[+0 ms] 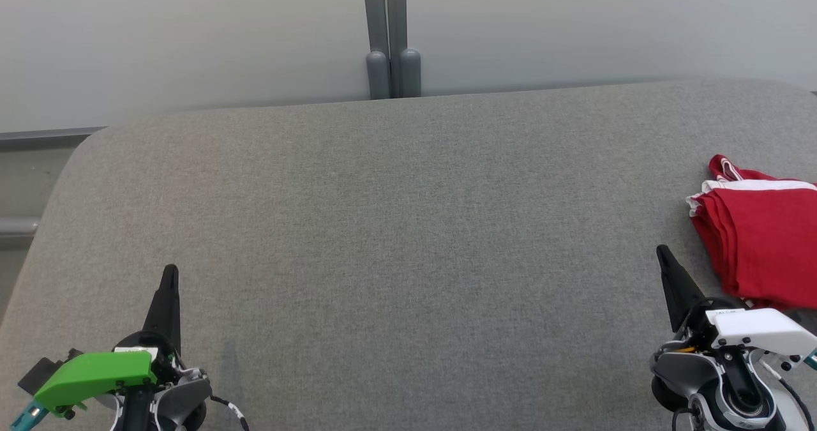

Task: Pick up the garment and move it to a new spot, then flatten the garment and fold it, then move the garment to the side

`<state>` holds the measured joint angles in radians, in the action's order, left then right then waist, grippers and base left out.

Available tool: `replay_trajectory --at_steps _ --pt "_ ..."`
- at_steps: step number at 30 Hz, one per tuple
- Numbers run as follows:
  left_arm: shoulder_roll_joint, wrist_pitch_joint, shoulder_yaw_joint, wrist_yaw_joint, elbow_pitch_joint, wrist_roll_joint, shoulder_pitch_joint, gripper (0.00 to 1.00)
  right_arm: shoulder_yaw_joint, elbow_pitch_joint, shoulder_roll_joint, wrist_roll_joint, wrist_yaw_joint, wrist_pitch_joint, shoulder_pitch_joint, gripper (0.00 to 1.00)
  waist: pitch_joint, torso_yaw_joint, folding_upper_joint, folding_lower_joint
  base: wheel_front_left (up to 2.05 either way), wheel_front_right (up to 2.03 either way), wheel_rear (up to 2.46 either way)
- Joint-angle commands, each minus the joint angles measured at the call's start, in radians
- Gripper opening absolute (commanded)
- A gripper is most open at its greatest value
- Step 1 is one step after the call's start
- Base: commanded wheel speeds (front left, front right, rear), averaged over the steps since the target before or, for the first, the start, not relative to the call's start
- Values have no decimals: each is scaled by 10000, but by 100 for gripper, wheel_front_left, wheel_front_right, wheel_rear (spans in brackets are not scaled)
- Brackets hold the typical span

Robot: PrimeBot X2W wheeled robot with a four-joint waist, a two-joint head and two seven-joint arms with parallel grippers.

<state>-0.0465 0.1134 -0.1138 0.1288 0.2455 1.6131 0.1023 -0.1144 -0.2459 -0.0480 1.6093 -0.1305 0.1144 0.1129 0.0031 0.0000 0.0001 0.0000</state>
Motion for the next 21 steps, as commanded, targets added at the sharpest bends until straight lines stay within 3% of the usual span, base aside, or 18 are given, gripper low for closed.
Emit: replay_trajectory --at_steps 1,21 --pt "-69 44 -26 58 -21 4 118 0 -21 60 -41 66 -4 35 -106 0 0 0 -1 0 0 0 0" --pt "-69 44 -25 58 -23 4 116 0 -18 59 -41 67 -5 34 -104 0 0 0 -1 0 0 0 0"
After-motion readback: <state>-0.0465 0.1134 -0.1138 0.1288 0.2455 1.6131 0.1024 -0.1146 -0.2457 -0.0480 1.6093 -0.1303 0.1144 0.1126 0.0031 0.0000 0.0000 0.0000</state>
